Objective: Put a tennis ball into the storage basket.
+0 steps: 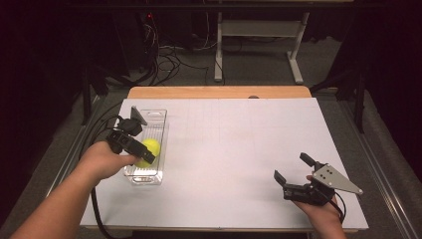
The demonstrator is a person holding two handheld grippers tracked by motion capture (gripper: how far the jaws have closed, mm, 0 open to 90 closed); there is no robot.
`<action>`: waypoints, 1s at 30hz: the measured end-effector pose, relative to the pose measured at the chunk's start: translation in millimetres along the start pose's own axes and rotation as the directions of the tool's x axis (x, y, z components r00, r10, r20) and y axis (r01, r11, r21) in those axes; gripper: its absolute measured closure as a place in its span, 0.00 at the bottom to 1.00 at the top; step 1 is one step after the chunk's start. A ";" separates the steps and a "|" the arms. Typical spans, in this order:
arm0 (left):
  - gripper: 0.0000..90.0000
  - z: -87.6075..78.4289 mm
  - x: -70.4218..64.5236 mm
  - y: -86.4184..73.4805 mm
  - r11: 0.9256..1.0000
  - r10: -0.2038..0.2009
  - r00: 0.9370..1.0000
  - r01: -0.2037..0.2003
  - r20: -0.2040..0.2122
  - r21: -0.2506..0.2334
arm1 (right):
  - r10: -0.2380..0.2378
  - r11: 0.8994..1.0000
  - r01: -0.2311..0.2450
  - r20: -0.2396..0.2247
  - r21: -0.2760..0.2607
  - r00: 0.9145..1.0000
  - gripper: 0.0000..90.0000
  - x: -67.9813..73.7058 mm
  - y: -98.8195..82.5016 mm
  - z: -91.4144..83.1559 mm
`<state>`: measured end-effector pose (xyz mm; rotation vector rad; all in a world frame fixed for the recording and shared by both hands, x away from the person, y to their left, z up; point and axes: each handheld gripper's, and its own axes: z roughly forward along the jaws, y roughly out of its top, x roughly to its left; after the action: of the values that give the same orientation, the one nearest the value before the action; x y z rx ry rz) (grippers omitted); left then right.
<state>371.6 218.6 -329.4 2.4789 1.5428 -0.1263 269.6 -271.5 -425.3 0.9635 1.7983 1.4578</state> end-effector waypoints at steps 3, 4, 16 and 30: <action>0.30 -0.1 2.9 -2.3 1.000 -0.006 1.000 0.006 -0.005 0.005 | -0.001 1.000 0.001 0.001 -0.001 1.000 0.00 0.0 -0.1 0.0; 0.30 -0.5 3.7 -2.9 1.000 -0.007 1.000 0.007 -0.006 0.006 | 0.001 1.000 -0.001 -0.001 0.001 1.000 0.00 0.0 -0.1 0.0; 0.30 -3.3 5.8 -5.5 1.000 -0.014 1.000 0.015 -0.020 0.011 | 0.001 1.000 -0.001 -0.002 0.002 1.000 0.00 0.0 -0.1 0.2; 0.30 2.5 7.5 -5.6 1.000 -0.023 0.999 0.023 -0.022 0.018 | 0.002 1.000 -0.002 -0.004 0.004 1.000 0.00 0.2 -0.4 0.5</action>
<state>370.0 226.9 -334.1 2.4854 1.5862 -0.1175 269.8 -271.1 -425.7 0.9653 1.8040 1.4591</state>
